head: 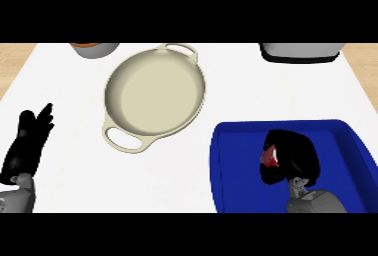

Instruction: Pick the can from the tray and place it in the pot

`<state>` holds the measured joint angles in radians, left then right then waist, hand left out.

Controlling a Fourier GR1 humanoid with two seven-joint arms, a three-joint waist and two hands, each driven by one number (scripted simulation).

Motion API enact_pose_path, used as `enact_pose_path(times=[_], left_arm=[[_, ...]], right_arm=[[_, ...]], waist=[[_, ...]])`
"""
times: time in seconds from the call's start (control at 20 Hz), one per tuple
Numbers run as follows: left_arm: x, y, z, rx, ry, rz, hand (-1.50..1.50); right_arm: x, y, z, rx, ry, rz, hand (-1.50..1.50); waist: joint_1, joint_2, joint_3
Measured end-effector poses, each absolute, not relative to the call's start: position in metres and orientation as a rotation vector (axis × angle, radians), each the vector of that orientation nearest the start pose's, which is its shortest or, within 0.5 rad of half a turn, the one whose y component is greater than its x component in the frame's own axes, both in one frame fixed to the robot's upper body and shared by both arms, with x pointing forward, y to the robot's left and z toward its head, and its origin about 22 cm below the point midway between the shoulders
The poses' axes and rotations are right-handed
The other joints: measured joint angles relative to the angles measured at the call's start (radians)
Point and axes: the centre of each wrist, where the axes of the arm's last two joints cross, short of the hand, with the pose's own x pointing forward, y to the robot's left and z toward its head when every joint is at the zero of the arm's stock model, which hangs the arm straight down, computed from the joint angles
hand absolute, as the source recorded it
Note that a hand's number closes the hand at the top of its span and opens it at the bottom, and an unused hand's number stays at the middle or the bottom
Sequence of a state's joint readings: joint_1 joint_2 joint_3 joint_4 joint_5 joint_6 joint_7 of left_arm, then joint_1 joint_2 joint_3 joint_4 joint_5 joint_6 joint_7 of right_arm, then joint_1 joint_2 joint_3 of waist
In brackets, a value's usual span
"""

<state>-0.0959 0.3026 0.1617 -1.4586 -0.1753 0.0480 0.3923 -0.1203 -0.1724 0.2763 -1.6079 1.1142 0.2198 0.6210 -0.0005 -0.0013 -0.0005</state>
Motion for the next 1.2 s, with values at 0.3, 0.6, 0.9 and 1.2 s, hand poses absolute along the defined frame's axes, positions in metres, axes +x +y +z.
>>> enact_pose_path(times=[0.3,0.6,0.9,1.2], left_arm=[[0.262,0.331,0.032,0.525,-1.16,-0.1,0.0],[0.261,0.33,0.026,0.531,-1.154,-0.099,0.0],[0.258,0.325,0.022,0.522,-1.149,-0.104,0.0],[0.259,0.328,0.027,0.521,-1.158,-0.108,0.0]], right_arm=[[0.243,-0.18,0.044,-1.104,-0.919,0.975,1.5],[0.233,-0.171,0.091,-1.238,-1.094,0.846,1.5],[0.215,-0.148,0.152,-1.278,-1.469,0.669,1.5],[0.208,-0.117,0.206,-1.305,-1.686,0.588,1.5]], waist=[[-0.001,0.0,0.0],[-0.006,-0.001,0.0],[-0.002,-0.004,0.0],[0.006,-0.002,0.0]])
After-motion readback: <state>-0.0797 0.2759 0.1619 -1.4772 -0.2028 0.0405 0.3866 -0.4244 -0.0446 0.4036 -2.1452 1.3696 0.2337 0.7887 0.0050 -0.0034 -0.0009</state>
